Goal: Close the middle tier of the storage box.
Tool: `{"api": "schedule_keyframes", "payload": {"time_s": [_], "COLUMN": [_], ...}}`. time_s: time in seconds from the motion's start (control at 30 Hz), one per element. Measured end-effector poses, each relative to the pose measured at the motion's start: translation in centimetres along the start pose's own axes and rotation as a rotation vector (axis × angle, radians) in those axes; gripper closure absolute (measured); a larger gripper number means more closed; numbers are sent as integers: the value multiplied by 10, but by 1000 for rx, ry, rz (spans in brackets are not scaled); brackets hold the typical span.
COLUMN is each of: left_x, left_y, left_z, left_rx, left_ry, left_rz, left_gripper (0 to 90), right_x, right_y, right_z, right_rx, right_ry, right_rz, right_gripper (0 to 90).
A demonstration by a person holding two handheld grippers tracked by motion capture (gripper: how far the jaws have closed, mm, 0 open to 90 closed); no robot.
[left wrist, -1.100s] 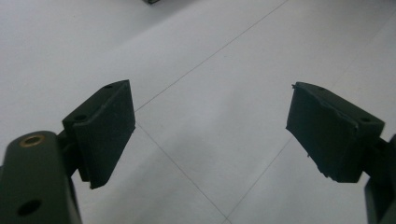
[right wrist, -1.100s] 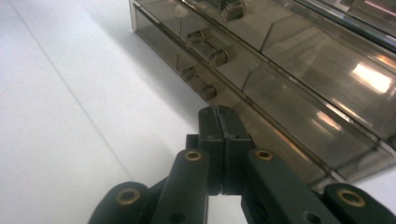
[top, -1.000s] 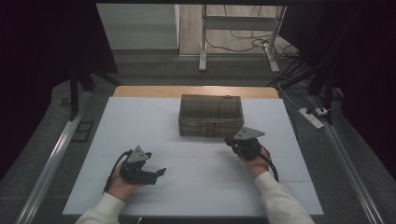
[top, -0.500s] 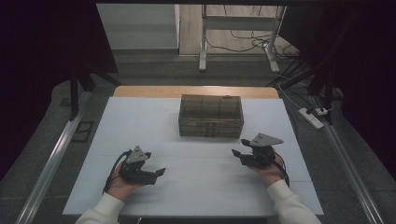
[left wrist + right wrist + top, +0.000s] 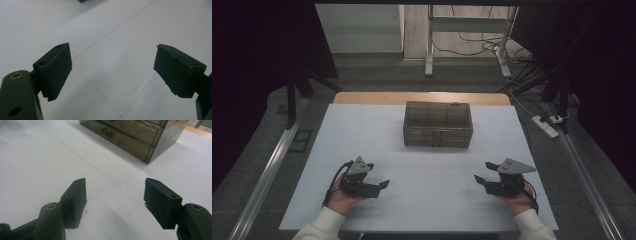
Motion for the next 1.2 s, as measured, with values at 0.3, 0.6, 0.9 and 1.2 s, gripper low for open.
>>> {"api": "schedule_keyframes", "payload": {"time_s": [0.3, 0.6, 0.9, 1.2], "left_x": [0, -1, 0, -1], "left_y": [0, -1, 0, 0], "left_z": [0, 2, 2, 3], "left_rx": [1, -3, 0, 2], "left_ry": [0, 11, 11, 17], "left_rz": [-2, -5, -7, -7], "left_gripper": [149, 147, 141, 140], "right_x": [28, 32, 32, 31], "right_y": [-5, -9, -8, -8], "right_z": [13, 18, 16, 16], "right_rx": [-18, -15, -7, -7], "right_ry": [-1, -4, -5, -8], "right_rz": [36, 30, 28, 28], "right_gripper": [337, 330, 328, 328]}}
Point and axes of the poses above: each handheld gripper's, and its own axes: x roughly backward along the jaws, z roughly out of its underside, y roughly to its left, the point moved 8 cm from there along -x, roughly forward along the jaws, and after that the axes turned 12 degrees about -y, right-handed, at the moved point
